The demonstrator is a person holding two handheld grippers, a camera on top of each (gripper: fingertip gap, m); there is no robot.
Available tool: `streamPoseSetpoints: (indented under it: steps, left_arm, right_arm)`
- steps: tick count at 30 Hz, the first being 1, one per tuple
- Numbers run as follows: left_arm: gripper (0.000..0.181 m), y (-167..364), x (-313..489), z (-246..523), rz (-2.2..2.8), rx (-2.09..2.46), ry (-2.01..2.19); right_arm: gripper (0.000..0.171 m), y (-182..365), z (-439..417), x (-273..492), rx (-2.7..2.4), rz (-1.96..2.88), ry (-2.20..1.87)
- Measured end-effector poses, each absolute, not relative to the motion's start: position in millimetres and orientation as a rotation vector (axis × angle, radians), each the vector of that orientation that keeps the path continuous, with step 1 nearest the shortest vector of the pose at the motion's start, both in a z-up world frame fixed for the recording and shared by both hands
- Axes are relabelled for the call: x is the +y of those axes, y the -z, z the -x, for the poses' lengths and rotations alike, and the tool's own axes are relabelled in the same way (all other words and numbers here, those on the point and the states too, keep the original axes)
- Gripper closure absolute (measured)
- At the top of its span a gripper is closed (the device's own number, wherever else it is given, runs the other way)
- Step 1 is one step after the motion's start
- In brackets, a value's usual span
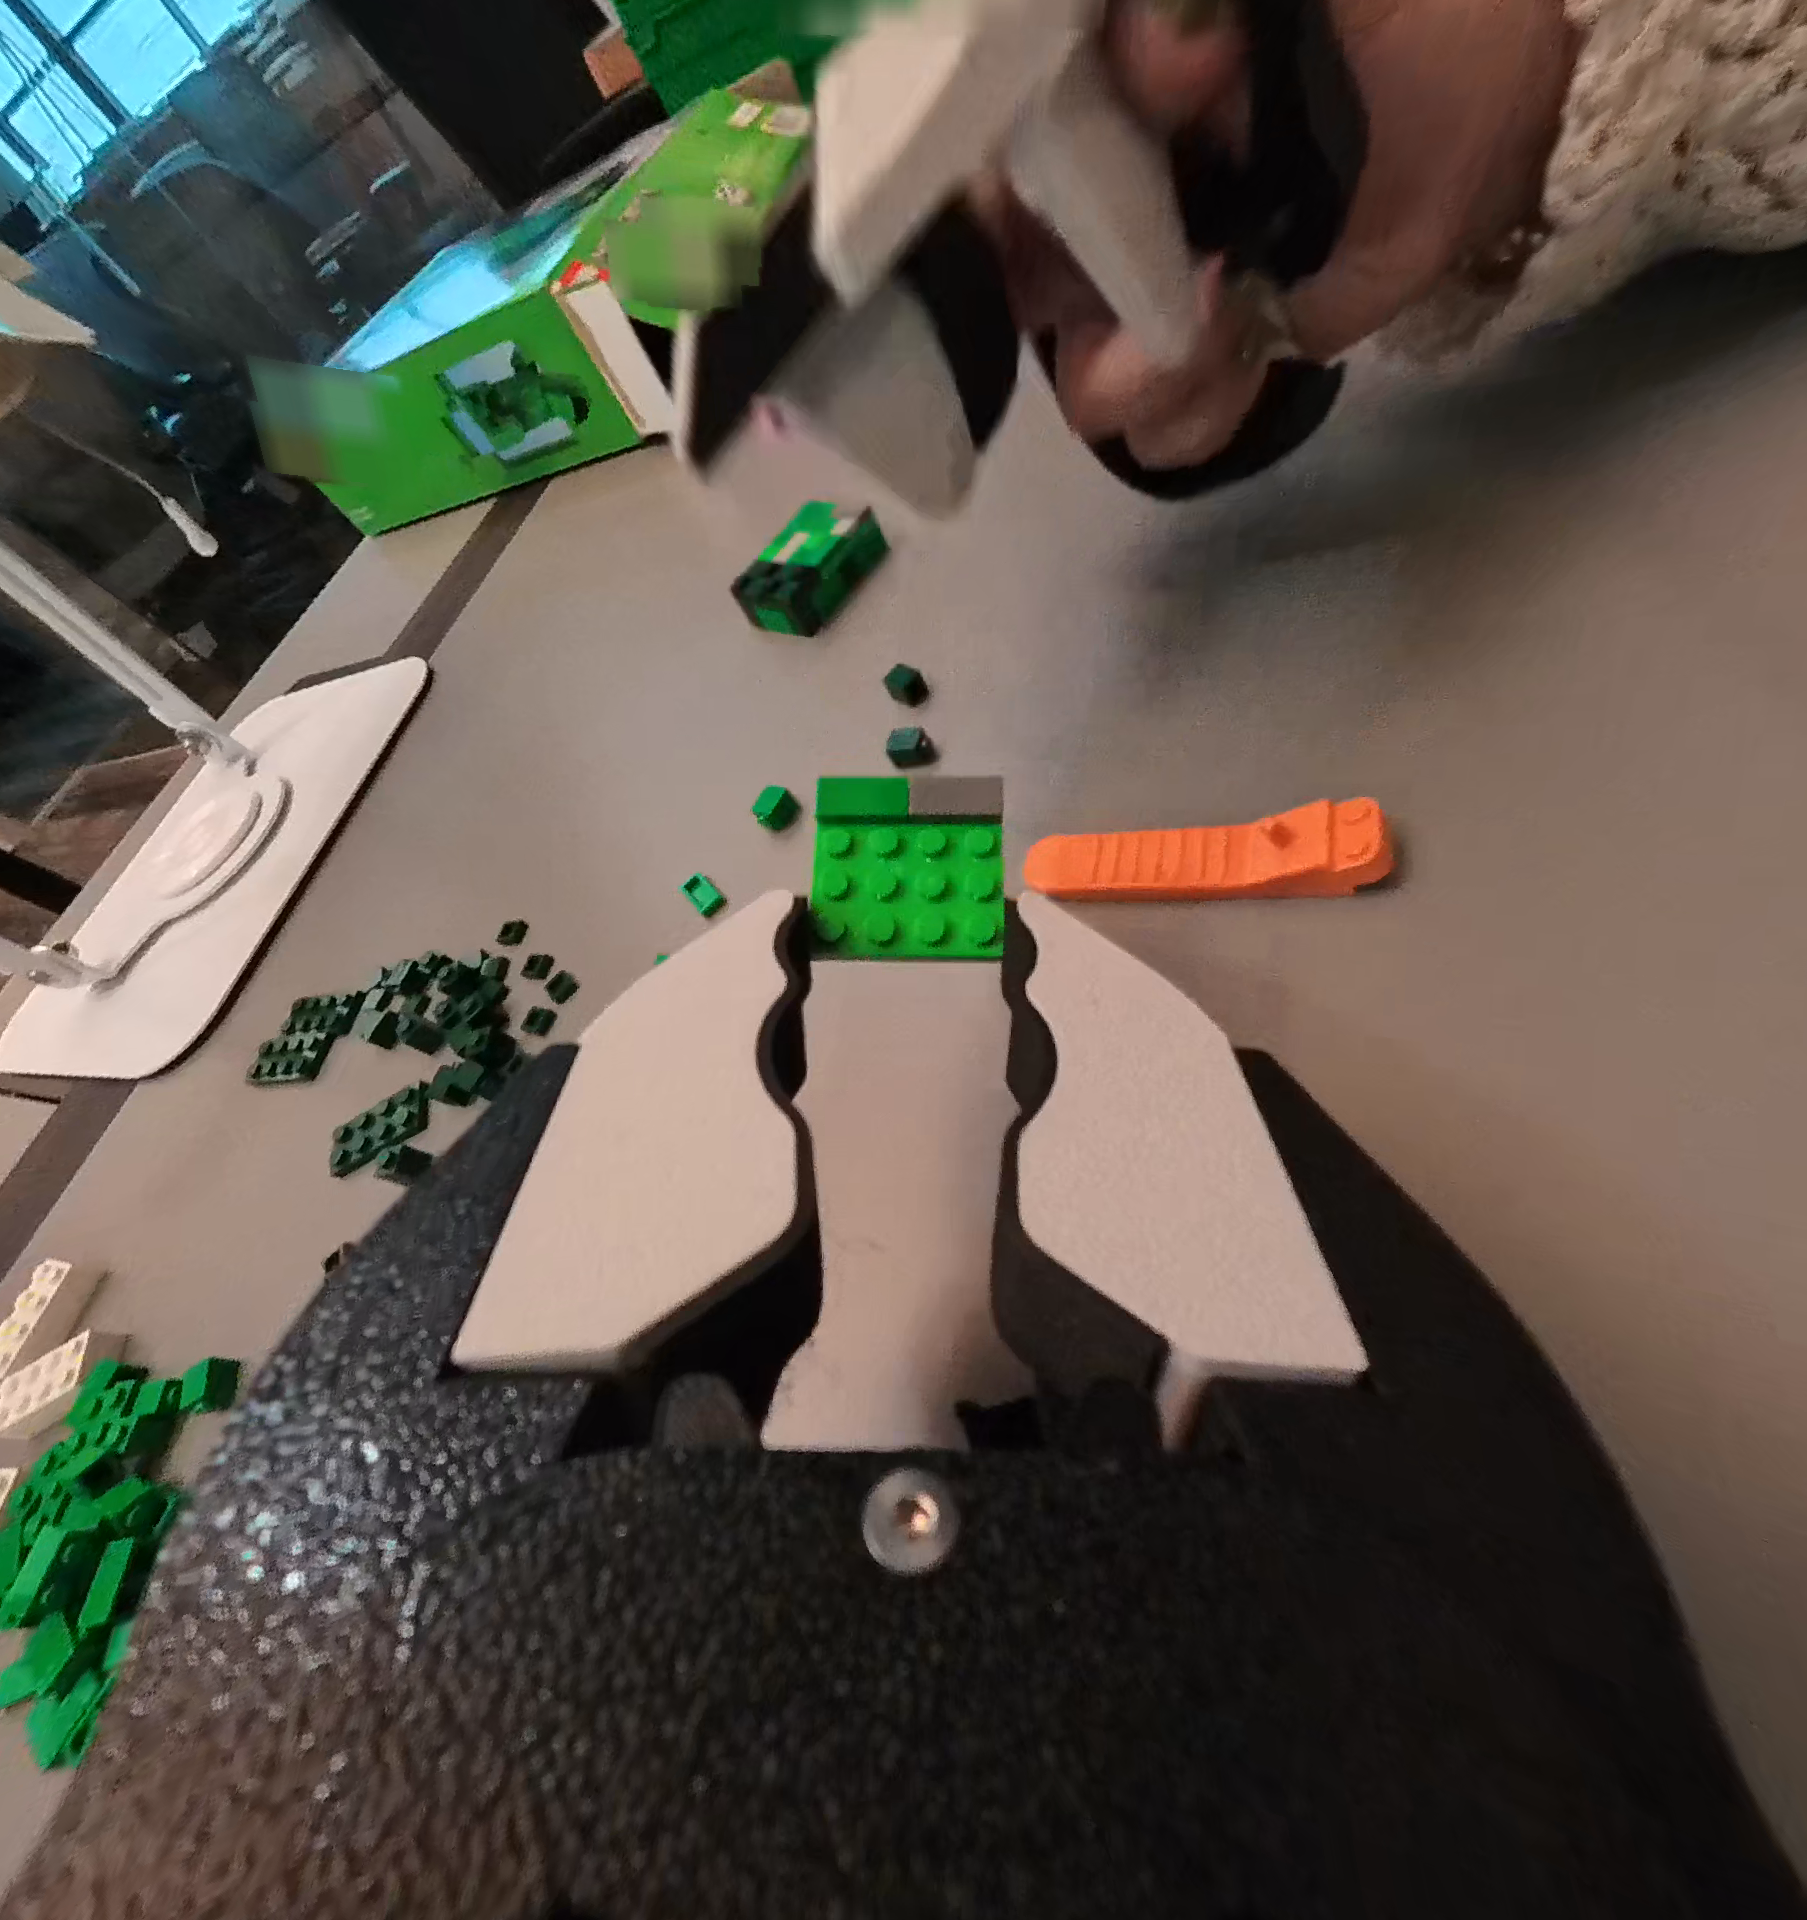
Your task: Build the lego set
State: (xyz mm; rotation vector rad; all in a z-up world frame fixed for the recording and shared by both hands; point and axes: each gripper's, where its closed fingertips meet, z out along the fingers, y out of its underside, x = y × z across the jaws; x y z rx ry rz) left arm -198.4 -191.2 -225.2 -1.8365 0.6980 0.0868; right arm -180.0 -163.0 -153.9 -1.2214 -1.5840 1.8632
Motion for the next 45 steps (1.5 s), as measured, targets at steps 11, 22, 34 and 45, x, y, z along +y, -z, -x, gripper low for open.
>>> streamPoseSetpoints:
  steps: [11, 22, 34, 45]
  left_arm:
    - [0.146, 227.2, -189.8, 212.1, 1.878, 0.63, -0.101]
    - [0.146, 233.7, -189.2, 213.4, 1.919, 0.63, -0.098]
    - [0.146, 237.4, -189.3, 211.3, 1.934, 0.639, -0.082]
    - [0.146, 238.2, -189.3, 209.9, 1.935, 0.642, -0.073]
  right_arm:
    - [0.143, 144.9, 112.0, 15.9, -0.945, 1.06, -0.721]
    - [0.147, 156.1, 120.7, 27.2, -0.902, 1.204, -0.924]
    - [0.151, 160.4, 133.7, 5.3, -1.068, 1.101, -0.77]
    - [0.155, 105.1, 61.0, 50.7, -0.873, 1.166, -0.66]
